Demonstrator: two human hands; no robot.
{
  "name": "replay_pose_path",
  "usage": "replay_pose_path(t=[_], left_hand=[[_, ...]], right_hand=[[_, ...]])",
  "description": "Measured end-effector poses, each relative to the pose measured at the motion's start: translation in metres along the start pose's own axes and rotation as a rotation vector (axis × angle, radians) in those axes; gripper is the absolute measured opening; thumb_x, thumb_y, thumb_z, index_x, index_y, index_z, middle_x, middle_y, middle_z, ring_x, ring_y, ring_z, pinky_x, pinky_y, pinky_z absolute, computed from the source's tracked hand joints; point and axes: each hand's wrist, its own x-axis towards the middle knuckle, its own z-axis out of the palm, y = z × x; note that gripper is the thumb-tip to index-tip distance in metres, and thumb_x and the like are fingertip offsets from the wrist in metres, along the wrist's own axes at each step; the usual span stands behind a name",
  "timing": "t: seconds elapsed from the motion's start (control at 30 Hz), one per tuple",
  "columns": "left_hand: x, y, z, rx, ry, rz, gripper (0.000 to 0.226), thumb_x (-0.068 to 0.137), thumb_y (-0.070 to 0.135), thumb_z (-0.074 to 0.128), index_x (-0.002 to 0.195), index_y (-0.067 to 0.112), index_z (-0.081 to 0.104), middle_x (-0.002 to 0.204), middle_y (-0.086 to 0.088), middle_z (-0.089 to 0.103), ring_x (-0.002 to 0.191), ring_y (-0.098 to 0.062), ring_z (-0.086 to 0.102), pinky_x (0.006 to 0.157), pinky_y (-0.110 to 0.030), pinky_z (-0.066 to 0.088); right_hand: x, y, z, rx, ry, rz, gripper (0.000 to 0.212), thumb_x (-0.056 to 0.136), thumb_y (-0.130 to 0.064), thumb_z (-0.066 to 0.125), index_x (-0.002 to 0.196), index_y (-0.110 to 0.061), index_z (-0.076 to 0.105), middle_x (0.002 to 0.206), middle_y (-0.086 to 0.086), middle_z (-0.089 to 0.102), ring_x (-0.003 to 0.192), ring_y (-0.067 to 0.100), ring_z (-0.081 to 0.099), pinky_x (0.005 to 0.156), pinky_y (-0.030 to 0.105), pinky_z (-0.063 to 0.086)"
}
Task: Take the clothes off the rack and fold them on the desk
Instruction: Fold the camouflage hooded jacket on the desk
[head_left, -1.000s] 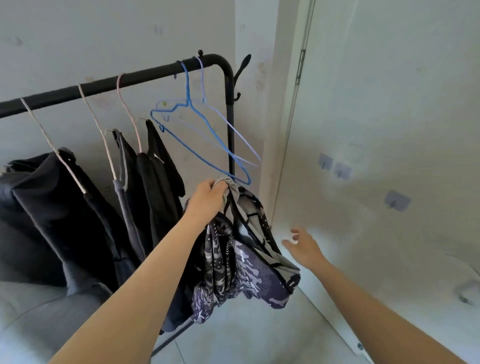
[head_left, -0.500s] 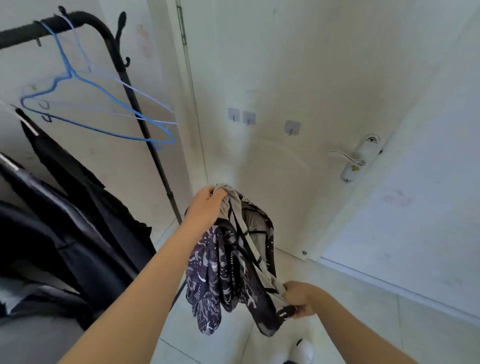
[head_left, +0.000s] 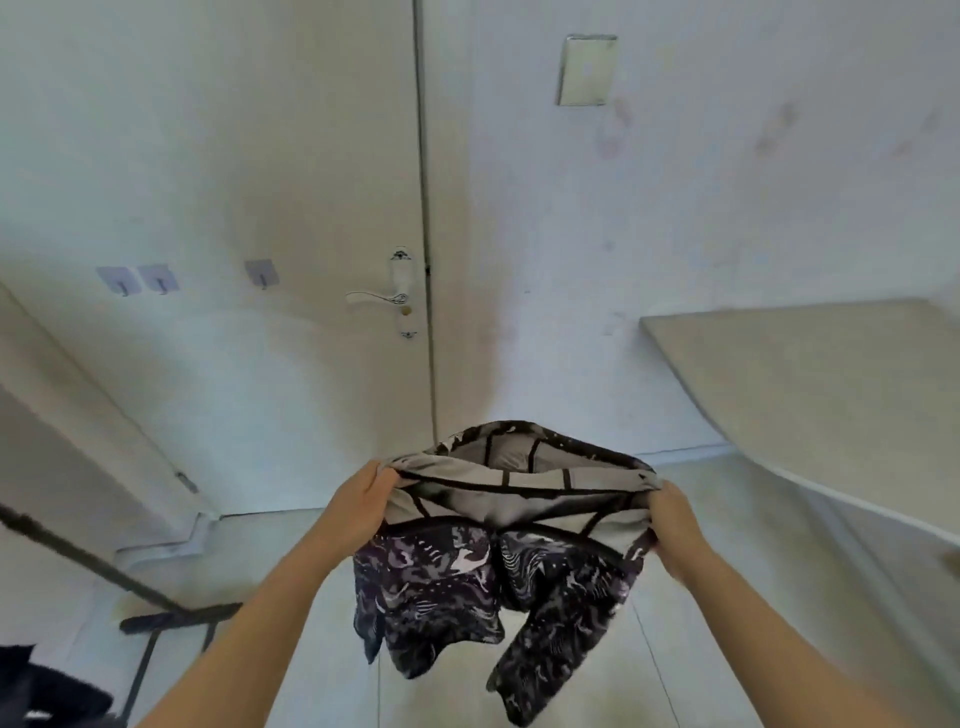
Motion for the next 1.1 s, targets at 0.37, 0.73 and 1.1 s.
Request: replay_pose_path(t=[0.37, 0.73, 1.1], left_hand=[[0.007, 0.183, 0.201, 0.138, -0.113, 0.499, 0.018, 0.098, 0.035, 0.050, 0.090, 0.018, 0.051, 0.081, -0.009, 0.057, 0.076, -0.027, 0.057, 0.065, -0.033, 0.041], [0.059, 0.352, 0.349, 0.565, -0.097, 0.913, 0.023, 0.074, -0.013, 0.065, 0.090, 0.003, 0.067, 0.085, -0.005, 0.053, 0.078, -0.029, 0.056, 0.063, -0.026, 0.036], [0.159, 0.523, 0.499, -0.067, -0.039, 0.953, 0.015, 0.091, -0.004, 0.046, 0.089, 0.011, 0.049, 0.073, 0.000, 0.052, 0.060, -0.005, 0.048, 0.052, -0.012, 0.033]], right_hand=[[-0.010, -0.003, -0.274, 0.008, 0.412, -0.310, 0.017, 0.095, -0.007, 0.038, 0.105, -0.016, 0.049, 0.083, 0.001, 0.055, 0.070, 0.015, 0.050, 0.057, 0.031, 0.035], [0.022, -0.005, -0.489, -0.304, 0.363, -0.478, 0.063, 0.070, -0.017, 0.083, 0.121, -0.028, 0.048, 0.108, -0.013, 0.060, 0.095, 0.004, 0.059, 0.080, 0.015, 0.044], [0.162, -0.083, -0.603, -0.509, 0.777, -0.584, 0.028, 0.085, 0.007, 0.056, 0.111, -0.001, 0.052, 0.104, 0.004, 0.046, 0.094, 0.020, 0.048, 0.069, 0.012, 0.029]])
